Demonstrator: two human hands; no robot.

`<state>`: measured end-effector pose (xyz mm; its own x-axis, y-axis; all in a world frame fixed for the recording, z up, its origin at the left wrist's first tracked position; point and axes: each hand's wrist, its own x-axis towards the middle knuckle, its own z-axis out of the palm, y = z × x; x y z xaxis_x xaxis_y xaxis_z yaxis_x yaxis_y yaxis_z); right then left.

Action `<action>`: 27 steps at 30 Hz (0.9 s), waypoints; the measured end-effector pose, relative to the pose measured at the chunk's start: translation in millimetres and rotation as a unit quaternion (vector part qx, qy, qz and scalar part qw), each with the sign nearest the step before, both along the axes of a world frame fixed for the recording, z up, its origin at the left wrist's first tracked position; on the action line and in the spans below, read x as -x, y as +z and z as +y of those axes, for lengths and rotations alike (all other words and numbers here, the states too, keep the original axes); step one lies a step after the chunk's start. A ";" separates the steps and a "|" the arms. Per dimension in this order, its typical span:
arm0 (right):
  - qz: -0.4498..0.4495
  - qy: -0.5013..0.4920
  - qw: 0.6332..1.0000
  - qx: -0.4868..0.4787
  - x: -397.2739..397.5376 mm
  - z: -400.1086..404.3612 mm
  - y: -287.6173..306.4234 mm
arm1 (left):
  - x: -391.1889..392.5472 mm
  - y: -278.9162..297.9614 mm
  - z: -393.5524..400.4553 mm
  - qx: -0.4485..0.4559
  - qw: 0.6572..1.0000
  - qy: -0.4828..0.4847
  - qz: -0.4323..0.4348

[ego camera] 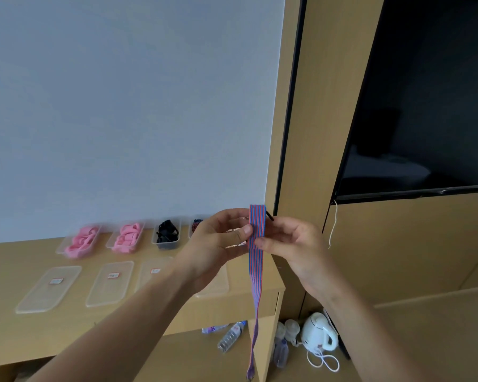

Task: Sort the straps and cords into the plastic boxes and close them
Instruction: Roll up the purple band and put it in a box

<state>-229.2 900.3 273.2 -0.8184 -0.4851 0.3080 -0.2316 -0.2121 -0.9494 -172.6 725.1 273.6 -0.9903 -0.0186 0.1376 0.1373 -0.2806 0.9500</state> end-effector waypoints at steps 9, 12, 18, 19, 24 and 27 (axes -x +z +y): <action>0.059 -0.068 0.996 -0.008 8.6 1.1 -1.0 | -6.2 -7.2 2.3 0.059 0.990 -0.049 -0.119; 0.151 -0.085 0.984 -0.037 6.7 -0.8 -5.2 | -3.8 -4.2 1.2 0.040 0.991 -0.042 -0.118; 0.230 -0.105 0.966 -0.049 5.2 -2.7 -10.3 | -4.9 -1.9 -2.6 0.023 0.993 -0.052 -0.103; 0.248 -0.111 0.960 -0.068 5.5 -1.6 -10.9 | -4.8 -1.8 -3.4 0.017 0.993 -0.053 -0.103; 0.322 -0.146 0.927 -0.124 0.7 -2.0 -13.7 | -4.6 -1.7 -4.0 0.029 0.995 -0.032 -0.094; 0.333 -0.154 0.921 -0.133 -2.4 -2.1 -13.2 | -5.4 -1.6 -2.8 0.028 0.996 -0.028 -0.086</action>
